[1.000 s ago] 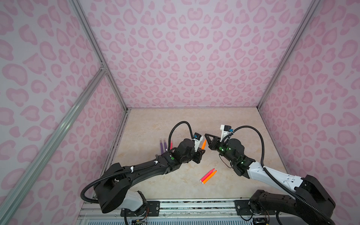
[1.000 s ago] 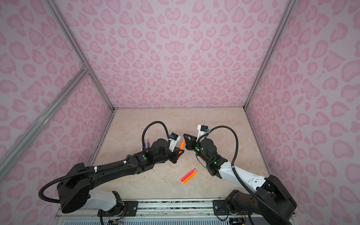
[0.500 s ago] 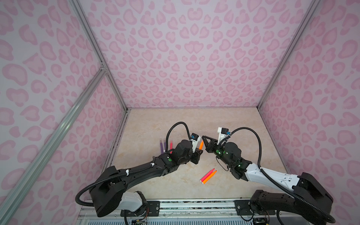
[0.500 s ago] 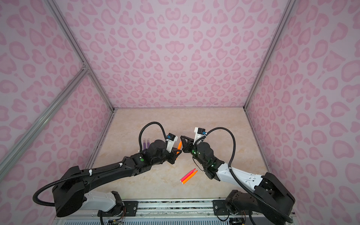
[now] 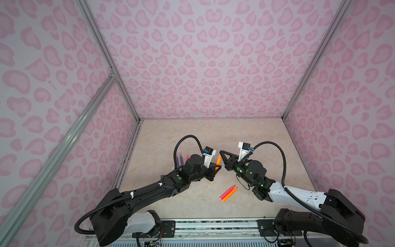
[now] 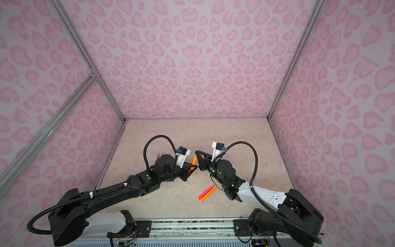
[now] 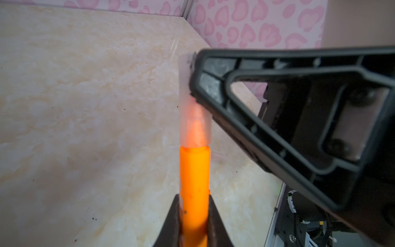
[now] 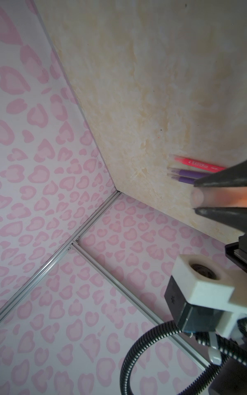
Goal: Insert the pens into the pen caps
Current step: 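Lower the cap onto the orange highlighter tip with the right gripper, then open the right gripper to release the cap on the highlighter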
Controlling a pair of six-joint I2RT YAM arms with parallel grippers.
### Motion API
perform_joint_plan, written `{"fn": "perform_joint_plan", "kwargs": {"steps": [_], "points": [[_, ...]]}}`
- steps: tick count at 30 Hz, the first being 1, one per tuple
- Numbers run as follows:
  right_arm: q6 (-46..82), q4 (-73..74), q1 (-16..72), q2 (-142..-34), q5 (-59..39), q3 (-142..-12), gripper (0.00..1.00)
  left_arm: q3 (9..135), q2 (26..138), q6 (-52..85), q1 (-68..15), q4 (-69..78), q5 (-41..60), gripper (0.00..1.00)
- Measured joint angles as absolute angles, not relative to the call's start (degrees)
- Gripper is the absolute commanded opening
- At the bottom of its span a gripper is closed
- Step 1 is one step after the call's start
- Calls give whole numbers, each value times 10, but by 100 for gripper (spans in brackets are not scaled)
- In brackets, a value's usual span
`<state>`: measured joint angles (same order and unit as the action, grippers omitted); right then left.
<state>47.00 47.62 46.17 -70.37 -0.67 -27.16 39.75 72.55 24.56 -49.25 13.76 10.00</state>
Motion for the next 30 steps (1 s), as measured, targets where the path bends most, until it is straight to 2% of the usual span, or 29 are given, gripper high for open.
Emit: {"fn": "perform_joint_plan", "kwargs": {"steps": [7,13,19,24,30], "points": [[474,531,462,-699,-20,-246,12,383,710,253,-492,159,133,3],[474,544,462,-694,-22,-239,30,383,711,252,-492,170,147,3],[469,495,461,-680,-19,-260,52,407,731,240,-496,171,128,3],[449,407,452,-668,-10,-316,58,423,754,228,-506,156,99,3],[443,350,428,-660,-11,-320,61,436,762,222,-515,133,68,3]]}}
